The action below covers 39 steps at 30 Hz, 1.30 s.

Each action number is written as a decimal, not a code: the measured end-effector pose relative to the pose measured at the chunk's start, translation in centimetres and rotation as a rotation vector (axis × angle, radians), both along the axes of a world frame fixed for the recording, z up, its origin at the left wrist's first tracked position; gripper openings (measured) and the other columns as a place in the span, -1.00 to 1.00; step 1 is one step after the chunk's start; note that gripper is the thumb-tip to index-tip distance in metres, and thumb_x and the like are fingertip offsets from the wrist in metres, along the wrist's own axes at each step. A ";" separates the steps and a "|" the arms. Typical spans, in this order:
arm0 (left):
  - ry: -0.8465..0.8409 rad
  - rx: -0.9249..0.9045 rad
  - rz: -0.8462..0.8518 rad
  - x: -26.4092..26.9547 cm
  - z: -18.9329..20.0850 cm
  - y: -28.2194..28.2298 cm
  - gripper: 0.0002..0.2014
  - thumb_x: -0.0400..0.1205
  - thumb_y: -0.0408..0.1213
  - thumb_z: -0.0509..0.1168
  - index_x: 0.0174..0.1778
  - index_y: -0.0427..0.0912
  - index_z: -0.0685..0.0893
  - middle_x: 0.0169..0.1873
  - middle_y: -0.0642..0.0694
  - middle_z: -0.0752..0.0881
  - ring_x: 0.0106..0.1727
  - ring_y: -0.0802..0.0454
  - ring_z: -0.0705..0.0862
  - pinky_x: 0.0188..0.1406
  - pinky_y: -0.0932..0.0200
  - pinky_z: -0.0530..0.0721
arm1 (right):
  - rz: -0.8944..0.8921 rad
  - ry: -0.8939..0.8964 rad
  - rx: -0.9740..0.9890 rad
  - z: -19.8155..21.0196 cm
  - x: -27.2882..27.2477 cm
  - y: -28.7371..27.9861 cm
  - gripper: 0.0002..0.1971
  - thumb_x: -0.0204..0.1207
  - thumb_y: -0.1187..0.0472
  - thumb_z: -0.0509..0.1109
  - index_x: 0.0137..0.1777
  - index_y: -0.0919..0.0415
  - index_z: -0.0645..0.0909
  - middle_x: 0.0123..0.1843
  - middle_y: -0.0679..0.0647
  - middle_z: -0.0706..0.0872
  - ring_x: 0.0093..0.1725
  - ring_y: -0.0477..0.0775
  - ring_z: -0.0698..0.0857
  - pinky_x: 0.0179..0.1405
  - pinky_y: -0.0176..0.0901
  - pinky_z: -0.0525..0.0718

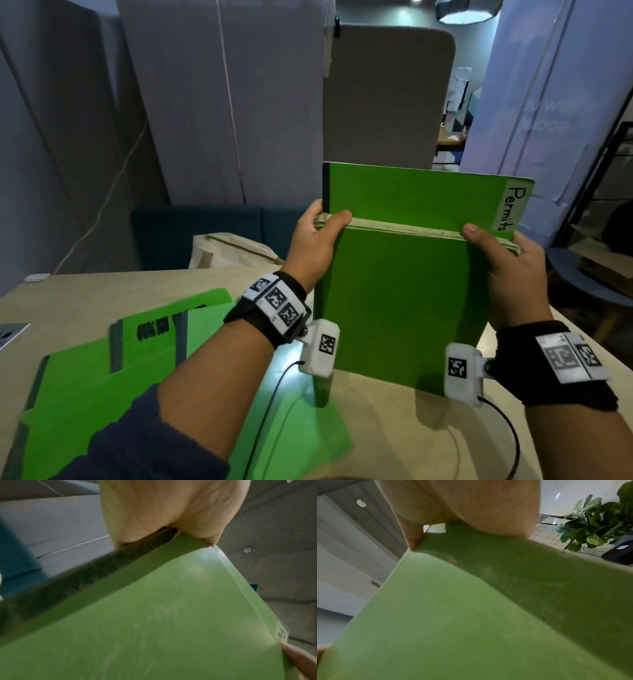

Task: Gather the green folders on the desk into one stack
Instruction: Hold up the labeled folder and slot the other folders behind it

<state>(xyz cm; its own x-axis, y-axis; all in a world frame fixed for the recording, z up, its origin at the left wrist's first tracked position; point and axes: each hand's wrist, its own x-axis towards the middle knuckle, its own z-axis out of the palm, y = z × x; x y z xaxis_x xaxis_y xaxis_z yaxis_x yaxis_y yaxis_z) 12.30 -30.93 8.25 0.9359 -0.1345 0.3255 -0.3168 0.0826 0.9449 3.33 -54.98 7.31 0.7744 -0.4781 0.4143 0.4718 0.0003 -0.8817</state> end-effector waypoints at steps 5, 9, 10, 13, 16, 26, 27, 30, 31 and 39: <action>0.001 0.435 -0.088 0.5 -1.1 6.1 -0.49 0.77 0.26 -0.03 0.50 0.06 0.47 0.36 0.01 0.67 0.28 0.09 0.65 0.18 0.18 0.57 | 0.027 -0.010 0.010 0.3 -0.2 0.2 -0.50 0.07 -0.13 0.67 0.00 0.06 0.76 -0.08 0.02 0.89 -0.01 0.15 0.85 0.01 0.10 0.84; 0.286 0.807 0.102 2.7 -6.1 15.9 -0.47 0.71 0.15 0.29 0.53 -0.06 0.50 0.45 -0.14 0.63 0.32 -0.04 0.63 0.29 0.02 0.56 | -0.002 -0.014 0.012 0.2 -0.5 0.3 -0.41 0.08 -0.20 0.69 0.07 0.08 0.75 0.02 0.03 0.88 0.10 0.22 0.84 0.14 0.17 0.81; 0.392 0.941 0.126 2.6 -7.5 18.3 -0.40 0.68 0.17 0.33 0.56 -0.09 0.49 0.50 -0.18 0.60 0.39 -0.11 0.61 0.34 -0.01 0.55 | 0.006 -0.020 0.005 0.2 -0.6 0.6 -0.50 0.13 -0.18 0.68 0.02 0.05 0.76 -0.03 -0.01 0.88 0.10 0.21 0.84 0.16 0.18 0.80; 0.592 1.259 0.128 1.3 -11.0 22.4 -0.18 0.64 0.27 0.32 0.71 -0.17 0.33 0.66 -0.23 0.42 0.58 -0.20 0.49 0.53 -0.08 0.46 | -0.003 -0.021 0.022 -0.2 -0.1 0.1 -0.60 0.27 -0.14 0.70 0.01 0.00 0.74 0.06 0.05 0.88 0.17 0.27 0.84 0.17 0.26 0.80; 0.604 1.407 0.152 0.1 -13.3 23.3 0.01 0.53 0.46 0.30 0.73 -0.16 0.25 0.63 -0.21 0.46 0.54 -0.20 0.55 0.50 -0.09 0.51 | 0.036 0.052 0.097 -1.6 1.9 -2.1 -0.33 0.36 -0.27 0.67 0.35 0.13 0.69 0.36 0.23 0.79 0.28 0.37 0.80 0.25 0.52 0.71; 0.558 0.966 0.424 2.8 -15.8 21.8 0.11 0.30 -0.05 0.74 0.70 -0.16 0.27 0.50 -0.23 0.58 0.46 -0.31 0.60 0.43 -0.17 0.62 | 0.098 0.098 0.093 -2.5 2.4 -2.6 -0.27 0.38 -0.27 0.66 0.43 0.17 0.67 0.34 0.26 0.80 0.29 0.40 0.80 0.28 0.50 0.69; 0.573 0.828 0.444 3.2 -15.6 22.2 -0.04 0.34 -0.20 0.73 0.63 -0.22 0.39 0.45 -0.25 0.63 0.40 -0.29 0.65 0.40 -0.18 0.65 | 0.082 0.085 0.077 -2.0 1.8 -1.9 -0.31 0.35 -0.26 0.67 0.36 0.15 0.71 0.30 0.23 0.82 0.25 0.37 0.82 0.25 0.45 0.72; 0.622 0.523 0.384 3.6 -13.7 23.4 -0.60 0.47 -0.39 0.63 0.21 -0.28 0.72 0.20 -0.30 0.81 0.15 -0.28 0.79 0.30 -0.21 0.72 | 0.004 0.042 0.022 -0.5 0.3 0.0 -0.77 0.42 -0.14 0.64 -0.09 -0.06 0.73 -0.14 -0.16 0.89 -0.12 -0.07 0.89 -0.11 -0.08 0.88; 0.613 0.418 0.349 3.8 -12.7 23.9 -0.71 0.51 -0.44 0.58 0.13 -0.29 0.74 0.13 -0.32 0.83 0.08 -0.28 0.82 0.26 -0.23 0.75 | -0.017 0.024 0.005 -0.1 -0.3 0.4 -0.84 0.52 -0.05 0.58 -0.16 -0.08 0.66 -0.28 -0.27 0.85 -0.26 -0.24 0.84 -0.27 -0.28 0.84; -0.023 0.190 0.529 3.2 1.7 26.8 -0.87 0.69 -0.44 0.39 -0.07 -0.11 0.70 -0.36 -0.04 0.74 -0.58 0.25 0.65 -0.59 0.25 0.64 | 0.087 0.055 0.075 -1.4 0.9 -1.5 -0.35 0.39 -0.22 0.66 0.36 0.17 0.68 0.30 0.24 0.81 0.25 0.37 0.82 0.20 0.46 0.76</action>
<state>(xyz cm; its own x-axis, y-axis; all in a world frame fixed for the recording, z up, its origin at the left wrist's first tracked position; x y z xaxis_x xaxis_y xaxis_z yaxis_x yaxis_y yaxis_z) 15.53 -4.17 9.95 0.8849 0.2926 0.3625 -0.2895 -0.2643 0.9200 4.26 -56.46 5.94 0.8347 -0.4365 0.3357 0.4183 0.1061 -0.9021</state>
